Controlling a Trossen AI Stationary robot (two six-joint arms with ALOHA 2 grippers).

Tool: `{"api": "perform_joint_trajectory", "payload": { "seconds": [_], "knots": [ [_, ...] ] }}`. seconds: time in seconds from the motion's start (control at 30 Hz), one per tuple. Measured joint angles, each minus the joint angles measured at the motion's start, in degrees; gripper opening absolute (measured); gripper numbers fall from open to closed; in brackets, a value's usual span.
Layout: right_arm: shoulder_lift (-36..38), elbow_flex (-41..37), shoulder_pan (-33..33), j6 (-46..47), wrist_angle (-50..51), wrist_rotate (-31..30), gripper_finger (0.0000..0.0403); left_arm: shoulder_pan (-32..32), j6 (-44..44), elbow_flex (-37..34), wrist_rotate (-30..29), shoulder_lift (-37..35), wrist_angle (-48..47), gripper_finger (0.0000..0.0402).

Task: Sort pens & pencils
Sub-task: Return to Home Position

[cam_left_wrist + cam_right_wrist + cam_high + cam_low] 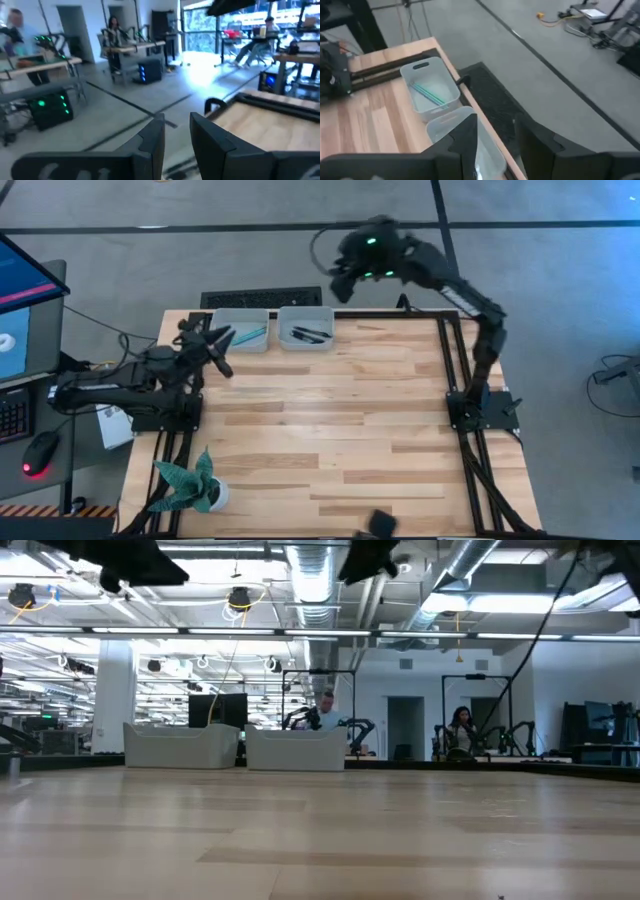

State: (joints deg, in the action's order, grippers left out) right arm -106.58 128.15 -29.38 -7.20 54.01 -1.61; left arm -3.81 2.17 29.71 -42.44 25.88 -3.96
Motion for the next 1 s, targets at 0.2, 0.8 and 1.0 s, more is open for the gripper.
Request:
{"api": "perform_joint_trajectory", "payload": {
  "seconds": [0.2,0.8,1.0],
  "knots": [
    [10.48,-4.63,-4.16,0.79,4.69,0.02,0.0152,0.0,3.42,0.0,2.65,-4.46,0.09,0.0082],
    [60.45,-77.7,-13.43,5.98,-39.92,0.32,0.0146,-2.68,6.22,0.02,-7.96,-5.57,-6.19,0.0082],
    [73.14,-93.88,-13.43,12.97,-49.68,0.31,0.0144,-5.86,4.63,0.02,-7.38,-5.81,-9.79,0.0082]
  ]
}}
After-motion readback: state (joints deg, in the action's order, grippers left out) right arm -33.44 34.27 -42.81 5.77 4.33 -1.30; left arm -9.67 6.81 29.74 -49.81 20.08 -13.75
